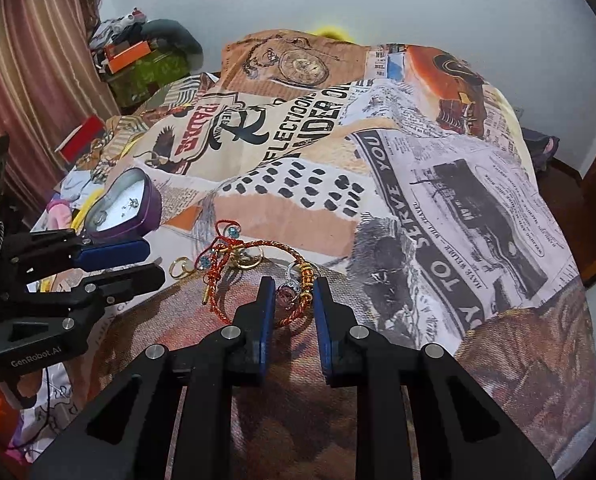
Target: Organize jewelry
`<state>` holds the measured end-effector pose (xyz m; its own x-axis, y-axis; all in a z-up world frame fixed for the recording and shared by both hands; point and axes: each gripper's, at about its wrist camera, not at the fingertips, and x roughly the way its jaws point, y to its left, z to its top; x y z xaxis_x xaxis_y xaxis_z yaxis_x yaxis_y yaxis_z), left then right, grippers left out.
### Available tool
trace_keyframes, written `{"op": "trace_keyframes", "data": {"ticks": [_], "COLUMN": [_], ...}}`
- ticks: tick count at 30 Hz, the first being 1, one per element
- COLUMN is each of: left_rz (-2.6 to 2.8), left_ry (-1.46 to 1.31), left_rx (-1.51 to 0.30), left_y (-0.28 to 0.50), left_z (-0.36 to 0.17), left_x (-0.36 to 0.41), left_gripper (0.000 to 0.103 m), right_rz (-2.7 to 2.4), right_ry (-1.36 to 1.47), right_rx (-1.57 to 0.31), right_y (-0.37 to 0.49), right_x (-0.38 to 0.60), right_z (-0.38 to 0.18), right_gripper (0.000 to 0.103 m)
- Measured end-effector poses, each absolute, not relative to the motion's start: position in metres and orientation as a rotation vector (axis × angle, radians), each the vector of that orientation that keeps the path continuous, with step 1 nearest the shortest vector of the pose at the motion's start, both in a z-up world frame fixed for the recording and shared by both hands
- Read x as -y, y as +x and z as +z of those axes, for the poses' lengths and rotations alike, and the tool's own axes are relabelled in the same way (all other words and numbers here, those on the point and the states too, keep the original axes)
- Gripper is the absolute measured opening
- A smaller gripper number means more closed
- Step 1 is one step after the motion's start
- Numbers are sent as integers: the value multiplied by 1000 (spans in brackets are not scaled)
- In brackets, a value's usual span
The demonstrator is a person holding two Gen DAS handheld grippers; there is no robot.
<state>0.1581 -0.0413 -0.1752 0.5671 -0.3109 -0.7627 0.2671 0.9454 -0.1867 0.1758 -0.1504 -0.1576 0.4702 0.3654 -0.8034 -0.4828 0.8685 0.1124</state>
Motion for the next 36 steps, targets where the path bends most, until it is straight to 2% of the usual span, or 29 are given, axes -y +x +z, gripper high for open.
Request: {"op": "trace_keyframes", "data": {"ticks": [16, 19, 22, 34, 36], "left_rz": [-347, -348, -353, -372, -364], "left_ry": [-35, -32, -32, -55, -45], "left_rx": [-929, -936, -935, -930, -922], "left_y": [161, 162, 163, 170, 171], "left_z": [-184, -187, -187, -191, -191], "left_x": [47, 49, 51, 54, 56], "left_gripper": [28, 28, 28, 28, 23], "right_rz": [487, 474, 458, 413, 416], "right_ry": [-178, -189, -179, -73, -70], "right_rx": [-1006, -990, -976, -862, -848], "right_y": [176, 175, 174, 176, 175], "right_x": [161, 162, 164, 180, 180], "right_z": [-174, -175, -174, -138, -133], "right_gripper": [17, 10, 10, 9, 9]}}
